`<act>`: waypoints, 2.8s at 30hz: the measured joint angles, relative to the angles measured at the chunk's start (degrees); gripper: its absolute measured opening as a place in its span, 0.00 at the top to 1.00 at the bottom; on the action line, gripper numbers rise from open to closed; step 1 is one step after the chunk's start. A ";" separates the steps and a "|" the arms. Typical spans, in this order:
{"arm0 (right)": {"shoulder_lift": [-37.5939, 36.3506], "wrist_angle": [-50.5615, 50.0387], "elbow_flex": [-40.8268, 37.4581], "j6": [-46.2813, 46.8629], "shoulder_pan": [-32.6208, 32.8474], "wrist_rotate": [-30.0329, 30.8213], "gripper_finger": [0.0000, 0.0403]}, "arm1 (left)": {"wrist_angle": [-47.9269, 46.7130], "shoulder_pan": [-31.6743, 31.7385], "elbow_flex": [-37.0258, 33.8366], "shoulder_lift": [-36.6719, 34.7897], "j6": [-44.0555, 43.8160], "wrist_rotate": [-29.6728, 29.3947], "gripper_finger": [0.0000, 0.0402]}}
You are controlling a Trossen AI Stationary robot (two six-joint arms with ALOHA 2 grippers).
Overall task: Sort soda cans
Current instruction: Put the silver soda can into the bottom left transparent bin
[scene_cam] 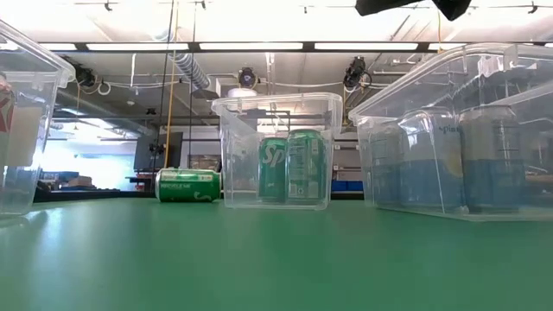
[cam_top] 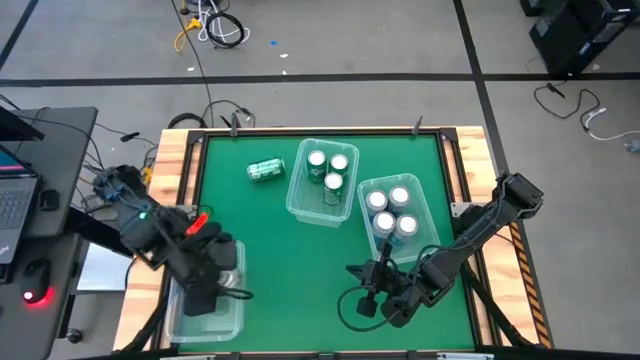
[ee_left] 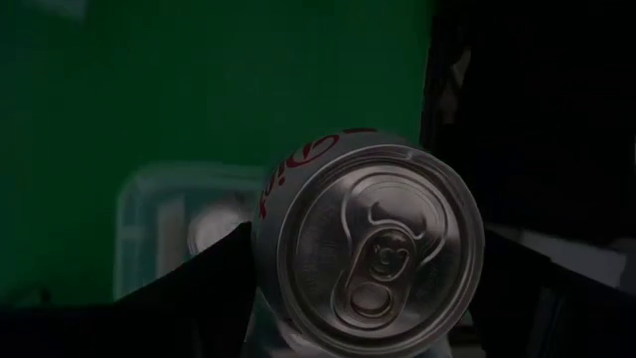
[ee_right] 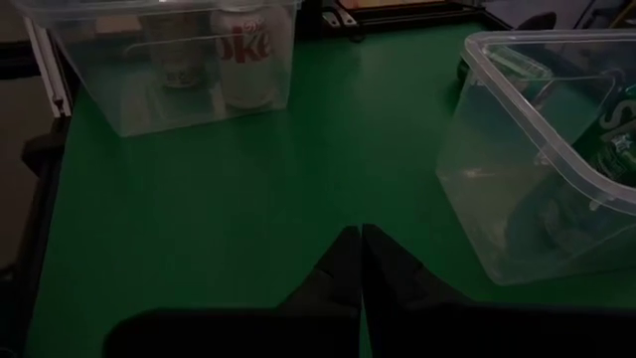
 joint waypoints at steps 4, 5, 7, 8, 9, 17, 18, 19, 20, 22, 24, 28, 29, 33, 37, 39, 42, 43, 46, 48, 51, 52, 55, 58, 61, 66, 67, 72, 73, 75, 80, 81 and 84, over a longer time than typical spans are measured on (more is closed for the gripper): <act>0.00 0.25 0.00 -0.38 -0.08 0.00 1.00 | 0.04 -4.69 -5.49 -1.76 -7.53 0.38 0.28; 0.00 0.25 0.00 -0.39 -0.18 0.00 1.00 | 0.00 -5.84 -6.83 -1.99 -8.93 0.49 0.28; 0.00 0.25 0.00 -0.41 -0.33 0.00 1.00 | 0.08 -7.80 -9.27 -2.10 -10.55 0.73 0.28; 0.00 0.25 0.00 -0.44 -0.40 0.00 1.00 | 0.33 -8.60 -10.37 -2.10 -11.16 1.00 0.28; 0.00 0.25 0.00 -0.45 -0.46 0.00 1.00 | 0.79 -9.31 -11.48 -2.10 -11.84 1.10 0.28; 0.00 0.34 0.00 -0.47 -0.76 0.00 1.00 | 8.85 -11.22 -19.61 -2.21 -10.51 -1.81 0.28; 0.00 0.42 0.00 -0.47 -0.76 0.00 1.00 | 9.50 -11.21 -20.48 -2.21 -10.08 -1.89 0.28; 0.00 0.45 0.00 -0.47 -0.76 0.00 1.00 | 10.24 -11.20 -21.31 -2.21 -9.58 -2.01 0.28; 0.00 0.45 0.00 -0.47 -0.76 -0.04 1.00 | 11.11 -11.14 -22.12 -2.21 -8.73 -2.12 0.28; 0.00 0.44 0.00 -0.47 -0.76 -0.24 1.00 | 12.49 -10.99 -23.51 -2.21 -7.18 -2.17 0.28; 0.00 0.43 0.00 -0.47 -0.76 -0.28 1.00 | 13.76 -10.98 -24.80 -2.21 -5.92 -2.52 0.28; 0.00 0.43 0.00 -0.47 -0.76 -0.36 1.00 | 16.77 -10.96 -27.52 -2.21 -5.29 -2.80 0.28; 0.00 0.45 0.00 -0.47 -0.76 -0.39 1.00 | 17.28 -10.96 -28.26 -2.21 -4.99 -2.92 0.28; 0.00 0.69 0.00 -0.47 -0.76 -0.44 1.00 | 19.70 -10.96 -31.46 -2.23 -3.57 -3.84 0.28; 0.00 0.72 -0.02 -0.47 -0.76 -0.56 1.00 | 22.30 -10.94 -35.36 -2.25 -2.57 -3.70 0.28; 0.02 1.02 -0.02 -0.47 -0.76 -0.63 1.00 | 23.64 -10.83 -37.35 -2.25 -2.49 -3.27 0.28; 0.00 1.06 0.00 -0.47 -0.76 -0.66 1.00 | 26.50 -10.83 -40.08 -2.25 -2.33 -2.54 0.28; 0.00 1.06 0.00 -0.47 -0.76 -0.66 1.00 | 27.34 -10.83 -40.86 -2.25 -2.17 -2.49 0.28; 0.00 1.09 -0.01 -0.47 -0.76 -0.66 1.00 | 29.06 -10.69 -42.80 -2.25 -1.76 -2.22 0.28; 0.01 1.17 -0.02 -0.47 -0.76 -0.66 1.00 | 30.00 -10.49 -43.69 -2.39 -1.71 -1.78 0.28; 0.00 1.54 -0.02 -0.47 -0.76 -0.66 1.00 | 30.39 -10.41 -44.15 -2.47 -1.95 -1.23 0.28; 0.00 1.52 -0.02 -0.47 -0.76 -0.66 1.00 | 30.35 -10.32 -44.17 -2.47 -2.36 -1.15 0.28; 0.01 1.58 -0.02 -0.47 -0.76 -0.66 1.00 | 30.37 -10.22 -44.19 -2.47 -2.75 -1.03 0.28; 0.00 1.81 -0.02 -0.47 -0.76 -0.66 1.00 | 30.39 -10.22 -44.23 -2.42 -3.05 -0.99 0.20; 0.02 1.93 -0.02 -0.47 -0.76 -0.66 1.00 | 30.32 -10.20 -44.35 -2.34 -4.11 -0.36 0.11; 0.01 1.93 -0.02 -0.47 -0.76 -0.66 1.00 | 30.43 -10.22 -44.45 -2.14 -4.55 3.71 0.06; 0.00 1.93 -0.02 -0.47 -0.76 -0.66 1.00 | 30.37 -10.22 -44.45 -2.14 -4.54 4.21 0.06; 0.02 1.96 -0.02 -0.47 -0.76 -0.66 1.00 | 29.94 -9.98 -44.39 -2.14 -4.21 6.97 0.07; 0.02 1.96 -0.02 -0.47 -0.76 -0.66 1.00 | 29.54 -9.73 -44.38 -2.14 -4.15 7.36 0.07; 0.02 1.98 -0.02 -0.60 -0.76 -0.66 1.00 | 27.90 -9.07 -44.30 -2.16 -4.09 7.83 0.07; 0.02 2.32 -0.02 -0.88 -0.76 -0.66 1.00 | 21.71 -7.65 -44.18 -2.27 -3.94 4.09 0.08; 0.02 2.37 -0.02 -0.91 -0.76 -0.66 1.00 | 20.91 -7.37 -44.13 -2.27 -3.85 3.75 0.08; 0.02 2.35 -0.02 -0.95 -0.76 -0.66 1.00 | 19.40 -6.73 -44.08 -2.27 -2.97 3.80 0.10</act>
